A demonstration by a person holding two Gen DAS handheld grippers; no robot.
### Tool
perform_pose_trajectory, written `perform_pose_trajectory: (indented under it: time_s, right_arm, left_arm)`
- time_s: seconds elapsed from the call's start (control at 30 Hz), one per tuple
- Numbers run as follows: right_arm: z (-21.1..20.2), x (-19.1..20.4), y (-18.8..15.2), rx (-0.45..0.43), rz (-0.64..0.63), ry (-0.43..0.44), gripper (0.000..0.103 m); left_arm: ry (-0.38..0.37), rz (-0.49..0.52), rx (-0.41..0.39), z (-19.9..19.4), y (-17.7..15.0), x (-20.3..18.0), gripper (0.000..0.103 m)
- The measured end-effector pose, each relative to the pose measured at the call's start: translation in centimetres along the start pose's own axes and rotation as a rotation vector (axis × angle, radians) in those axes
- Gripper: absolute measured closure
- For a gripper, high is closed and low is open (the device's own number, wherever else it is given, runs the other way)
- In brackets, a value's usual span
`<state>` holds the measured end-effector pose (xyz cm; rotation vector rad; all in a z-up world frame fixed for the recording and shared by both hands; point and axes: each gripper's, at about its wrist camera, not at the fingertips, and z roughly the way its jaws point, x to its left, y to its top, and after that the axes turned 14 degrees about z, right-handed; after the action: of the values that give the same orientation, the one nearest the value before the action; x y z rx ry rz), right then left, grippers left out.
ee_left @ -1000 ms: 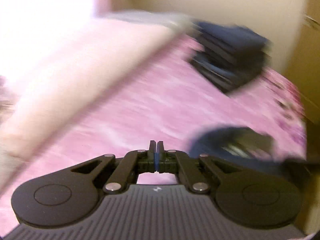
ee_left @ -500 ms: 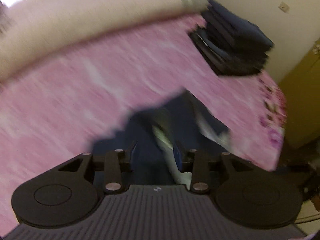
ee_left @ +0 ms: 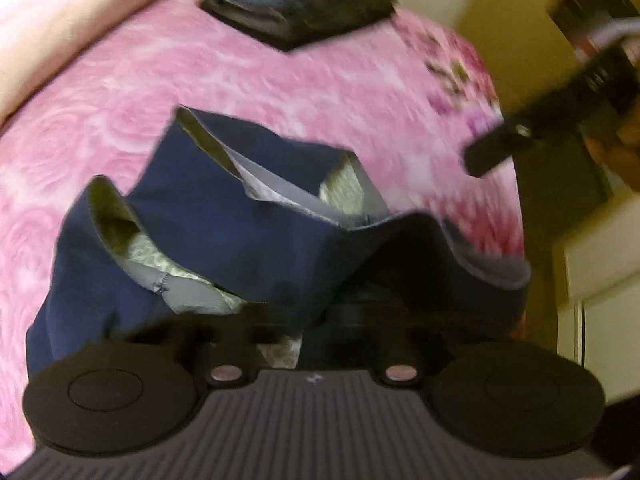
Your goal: Fold clothes
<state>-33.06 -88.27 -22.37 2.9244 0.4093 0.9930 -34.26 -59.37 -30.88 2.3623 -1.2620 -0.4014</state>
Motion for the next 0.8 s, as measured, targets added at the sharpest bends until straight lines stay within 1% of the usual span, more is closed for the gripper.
perform_pose_trajectory:
  time_s: [0.03, 0.1, 0.2, 0.27, 0.37, 0.47, 0.57, 0.63, 0.7, 0.77, 0.8]
  right_arm:
    - [0.8, 0.0, 0.4, 0.017, -0.013, 0.005, 0.015]
    - [2.4, 0.1, 1.0, 0.05, -0.038, 0.026, 0.015]
    - [4.4, 1.0, 1.6, 0.106, -0.055, 0.093, 0.015]
    - [5.7, 1.7, 1.9, 0.14, -0.06, 0.136, 0.015]
    - [7.7, 3.1, 1.9, 0.171, -0.021, 0.237, 0.015]
    - [10.2, 4.3, 2.1, 0.204, 0.018, 0.311, 0.015]
    - [12.4, 5.6, 1.8, 0.248, -0.01, 0.29, 0.015]
    - [12.8, 6.3, 1.2, 0.261, -0.055, 0.267, 0.015]
    - [12.6, 6.3, 0.8, 0.261, -0.064, 0.258, 0.015]
    - [11.8, 5.8, 0.8, 0.203, -0.045, 0.234, 0.015]
    - [11.1, 5.5, 0.9, 0.144, -0.044, 0.208, 0.015]
  left_arm:
    - [0.011, 0.014, -0.003, -0.7, -0.1, -0.1, 0.1]
    - [0.031, 0.002, -0.022, -2.7, -0.2, 0.7, 0.1]
    - [0.118, -0.014, -0.036, -7.4, -0.9, 2.5, 0.1]
    - [0.191, -0.039, -0.043, -10.9, -1.6, 3.7, 0.1]
    - [0.267, -0.045, -0.016, -14.6, -2.9, 5.0, 0.1]
    - [0.341, -0.038, 0.022, -17.6, -4.3, 6.0, 0.1]
    - [0.371, -0.062, 0.049, -18.3, -5.5, 6.5, 0.1]
    - [0.384, -0.08, 0.059, -18.4, -6.5, 6.6, 0.1]
    - [0.386, -0.099, 0.055, -18.3, -7.3, 6.8, 0.1]
    - [0.383, -0.108, 0.049, -18.0, -7.7, 6.9, 0.1]
    - [0.381, -0.106, 0.047, -17.8, -7.9, 6.9, 0.1]
